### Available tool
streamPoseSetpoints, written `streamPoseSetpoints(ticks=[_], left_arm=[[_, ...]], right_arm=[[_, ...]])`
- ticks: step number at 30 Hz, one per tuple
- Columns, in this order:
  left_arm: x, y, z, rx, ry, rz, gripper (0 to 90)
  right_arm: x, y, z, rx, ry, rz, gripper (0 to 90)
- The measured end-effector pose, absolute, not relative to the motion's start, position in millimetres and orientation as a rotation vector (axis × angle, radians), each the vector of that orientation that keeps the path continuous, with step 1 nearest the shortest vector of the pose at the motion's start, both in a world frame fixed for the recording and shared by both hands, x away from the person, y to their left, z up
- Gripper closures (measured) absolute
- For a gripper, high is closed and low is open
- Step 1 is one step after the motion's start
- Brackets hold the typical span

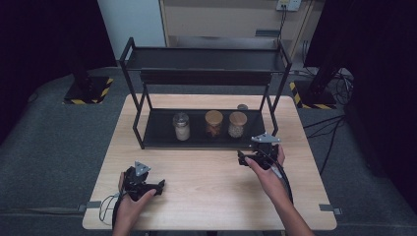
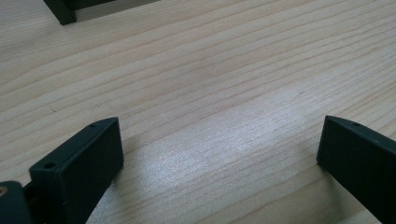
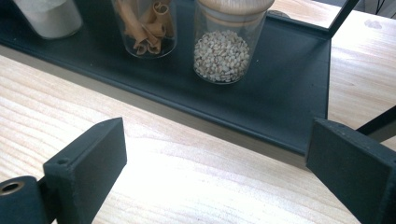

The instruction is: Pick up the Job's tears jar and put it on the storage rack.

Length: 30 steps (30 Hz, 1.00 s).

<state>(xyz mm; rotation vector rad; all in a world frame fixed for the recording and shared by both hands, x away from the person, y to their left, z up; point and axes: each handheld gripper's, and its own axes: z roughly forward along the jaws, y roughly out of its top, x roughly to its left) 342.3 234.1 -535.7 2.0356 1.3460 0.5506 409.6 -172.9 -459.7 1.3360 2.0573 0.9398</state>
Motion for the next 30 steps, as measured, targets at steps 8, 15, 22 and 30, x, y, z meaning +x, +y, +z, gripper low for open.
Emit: streamPoseSetpoints(ticks=[8,15,22,30], left_arm=[[342.3,234.0,-535.7,2.035,1.348,0.551,0.0],[342.3,234.0,-535.7,2.035,1.348,0.551,0.0],[342.3,234.0,-535.7,2.035,1.348,0.551,0.0],[342.3,234.0,-535.7,2.035,1.348,0.551,0.0]], right_arm=[[407.4,-173.6,-461.9,1.330,2.066,0.945,5.5],[402.8,-176.0,-462.1,1.329,2.070,0.946,5.4],[395.3,-179.4,-465.2,1.327,2.076,0.944,5.4],[387.9,-181.5,-463.2,1.304,2.077,0.955,5.3]])
